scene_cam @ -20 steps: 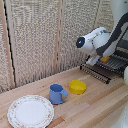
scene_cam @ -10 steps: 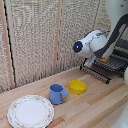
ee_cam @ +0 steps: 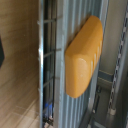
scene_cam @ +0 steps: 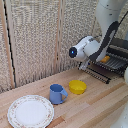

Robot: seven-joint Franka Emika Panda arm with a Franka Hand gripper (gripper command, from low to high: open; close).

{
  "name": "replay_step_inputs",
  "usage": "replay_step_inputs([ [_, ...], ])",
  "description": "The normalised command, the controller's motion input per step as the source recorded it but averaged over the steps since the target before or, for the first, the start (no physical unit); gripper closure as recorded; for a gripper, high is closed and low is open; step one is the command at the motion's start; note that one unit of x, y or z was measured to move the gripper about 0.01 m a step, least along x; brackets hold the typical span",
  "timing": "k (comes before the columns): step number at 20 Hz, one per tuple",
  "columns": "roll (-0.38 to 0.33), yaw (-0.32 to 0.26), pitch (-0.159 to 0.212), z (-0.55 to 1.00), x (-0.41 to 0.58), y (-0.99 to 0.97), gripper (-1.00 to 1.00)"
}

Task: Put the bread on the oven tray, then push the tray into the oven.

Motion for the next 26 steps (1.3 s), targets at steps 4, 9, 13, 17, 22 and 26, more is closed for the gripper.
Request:
replay_step_inputs([
  [4,0.0,-0.227,0.0,0.0,-0.146,-0.46,-1.0],
  [9,0.008,-0.104,0.0,-0.01,-0.01,-0.48,-1.0],
  [13,0.019,0.0,0.005,-0.07,0.026,-0.33,1.0],
  [17,0.0,-0.023,-0.027,-0.04,-0.015,-0.06,1.0],
  [22,-0.023,-0.061,-0.049,-0.07,-0.05,0.04,1.0],
  [26,-0.048,-0.08,-0.053,-0.1,-0.019,0.14,1.0],
])
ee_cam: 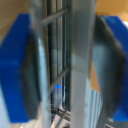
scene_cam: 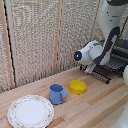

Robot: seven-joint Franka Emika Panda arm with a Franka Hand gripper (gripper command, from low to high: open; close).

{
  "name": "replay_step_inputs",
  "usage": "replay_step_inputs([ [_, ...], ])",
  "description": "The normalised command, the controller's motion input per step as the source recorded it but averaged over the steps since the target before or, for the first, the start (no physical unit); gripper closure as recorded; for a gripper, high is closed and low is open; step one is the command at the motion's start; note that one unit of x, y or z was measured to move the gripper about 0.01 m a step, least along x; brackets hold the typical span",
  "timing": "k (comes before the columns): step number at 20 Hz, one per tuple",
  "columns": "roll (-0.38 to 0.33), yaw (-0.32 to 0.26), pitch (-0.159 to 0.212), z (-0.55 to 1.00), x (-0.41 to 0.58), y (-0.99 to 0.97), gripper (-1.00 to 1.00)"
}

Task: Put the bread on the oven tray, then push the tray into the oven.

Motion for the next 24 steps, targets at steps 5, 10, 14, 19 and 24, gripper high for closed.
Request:
replay_step_inputs([
  [5,-0.009,-0.086,0.015,0.06,0.046,-0.02,1.0],
  [10,0.085,-0.086,0.154,0.67,0.049,-0.47,1.0],
  [14,0.085,-0.088,0.151,0.73,0.051,-0.52,1.0],
  [19,0.104,-0.1,0.136,0.74,0.118,-0.53,1.0],
  [24,0.096,-0.018,0.112,0.61,0.278,-0.78,1.0],
])
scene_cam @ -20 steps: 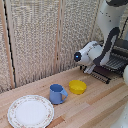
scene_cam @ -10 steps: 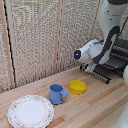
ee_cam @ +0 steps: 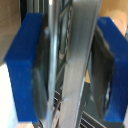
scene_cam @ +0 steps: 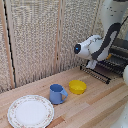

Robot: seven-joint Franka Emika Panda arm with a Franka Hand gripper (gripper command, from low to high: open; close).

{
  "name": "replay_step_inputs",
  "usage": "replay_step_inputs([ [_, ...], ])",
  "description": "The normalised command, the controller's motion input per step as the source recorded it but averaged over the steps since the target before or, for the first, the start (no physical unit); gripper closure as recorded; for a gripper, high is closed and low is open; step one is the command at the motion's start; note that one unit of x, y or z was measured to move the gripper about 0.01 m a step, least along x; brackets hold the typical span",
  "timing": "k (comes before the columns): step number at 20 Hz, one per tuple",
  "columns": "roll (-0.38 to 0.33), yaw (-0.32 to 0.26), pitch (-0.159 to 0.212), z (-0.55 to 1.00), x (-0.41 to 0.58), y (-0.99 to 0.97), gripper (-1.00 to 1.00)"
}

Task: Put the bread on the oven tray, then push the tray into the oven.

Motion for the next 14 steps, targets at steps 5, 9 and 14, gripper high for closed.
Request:
replay_step_inputs([
  [5,0.093,0.0,0.012,0.34,0.209,-0.99,1.0],
  [9,0.059,0.0,0.0,0.32,0.239,-1.0,1.0],
  [14,0.068,0.0,-0.005,0.25,0.166,-1.0,1.0],
])
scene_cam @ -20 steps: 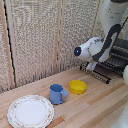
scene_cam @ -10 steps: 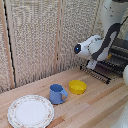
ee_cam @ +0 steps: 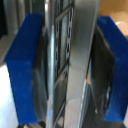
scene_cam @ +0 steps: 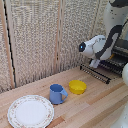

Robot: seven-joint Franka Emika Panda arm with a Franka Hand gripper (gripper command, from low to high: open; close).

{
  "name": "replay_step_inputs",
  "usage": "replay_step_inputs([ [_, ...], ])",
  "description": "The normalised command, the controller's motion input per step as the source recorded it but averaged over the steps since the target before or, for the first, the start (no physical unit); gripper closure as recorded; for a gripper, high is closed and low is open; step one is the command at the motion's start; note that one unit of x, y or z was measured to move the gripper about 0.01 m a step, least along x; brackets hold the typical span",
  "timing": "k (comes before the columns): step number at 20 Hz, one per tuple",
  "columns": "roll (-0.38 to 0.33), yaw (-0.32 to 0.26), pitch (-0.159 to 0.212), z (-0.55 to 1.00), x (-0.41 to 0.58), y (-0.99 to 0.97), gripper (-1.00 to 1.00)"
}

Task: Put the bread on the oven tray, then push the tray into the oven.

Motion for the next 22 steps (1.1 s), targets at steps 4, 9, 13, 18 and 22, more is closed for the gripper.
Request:
replay_step_inputs([
  [4,0.088,0.002,-0.039,0.09,0.058,-0.86,1.0],
  [9,0.049,0.0,-0.001,0.08,-0.018,-0.2,-1.0],
  [13,0.033,0.002,-0.002,0.37,-0.052,0.05,-1.0],
  [18,0.04,-0.023,0.005,0.28,-0.002,0.43,-1.0],
  [22,-0.002,-0.073,0.023,0.26,0.086,0.38,-1.0],
])
